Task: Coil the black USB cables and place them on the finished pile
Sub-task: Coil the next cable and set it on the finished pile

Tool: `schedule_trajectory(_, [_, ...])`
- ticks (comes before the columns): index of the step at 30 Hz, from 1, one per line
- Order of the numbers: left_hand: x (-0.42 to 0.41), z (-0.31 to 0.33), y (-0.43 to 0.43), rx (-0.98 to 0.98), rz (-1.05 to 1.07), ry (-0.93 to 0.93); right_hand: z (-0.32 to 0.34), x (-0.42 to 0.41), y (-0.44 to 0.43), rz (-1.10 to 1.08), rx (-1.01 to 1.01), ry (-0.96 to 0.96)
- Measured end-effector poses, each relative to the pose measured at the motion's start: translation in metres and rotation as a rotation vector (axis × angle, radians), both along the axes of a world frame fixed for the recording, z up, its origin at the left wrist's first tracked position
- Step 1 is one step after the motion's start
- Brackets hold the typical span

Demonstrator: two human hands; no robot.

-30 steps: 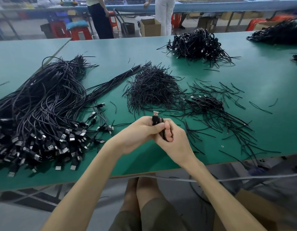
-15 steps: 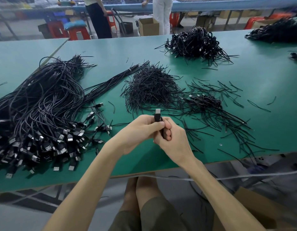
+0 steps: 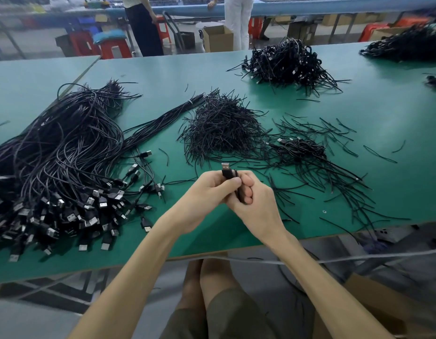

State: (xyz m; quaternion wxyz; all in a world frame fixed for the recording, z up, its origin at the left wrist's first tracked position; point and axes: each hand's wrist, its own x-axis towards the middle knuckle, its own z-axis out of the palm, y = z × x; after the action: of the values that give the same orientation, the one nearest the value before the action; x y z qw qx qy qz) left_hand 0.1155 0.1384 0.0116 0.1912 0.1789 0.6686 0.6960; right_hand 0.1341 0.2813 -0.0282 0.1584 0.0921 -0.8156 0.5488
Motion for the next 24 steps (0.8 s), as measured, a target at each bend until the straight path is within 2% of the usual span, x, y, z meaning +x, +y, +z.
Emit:
schedule_trajectory(5, [0.001, 0.002, 0.003, -0.021, -0.022, 0.107, 0.001, -0.001, 0.001, -0.037, 0.029, 0.108])
schedule_trajectory(10, [0.004, 0.001, 0.001, -0.01, -0.008, 0.136, 0.0, 0.0, -0.002, -0.079, 0.028, 0.172])
schedule_trajectory(19, [0.004, -0.009, -0.001, 0.011, 0.188, 0.191, -0.006, -0.005, 0.0, -0.083, 0.057, 0.182])
schedule_trajectory(24, [0.0, -0.012, -0.007, -0.128, 0.251, 0.341, -0.008, -0.006, 0.005, -0.102, 0.125, 0.18])
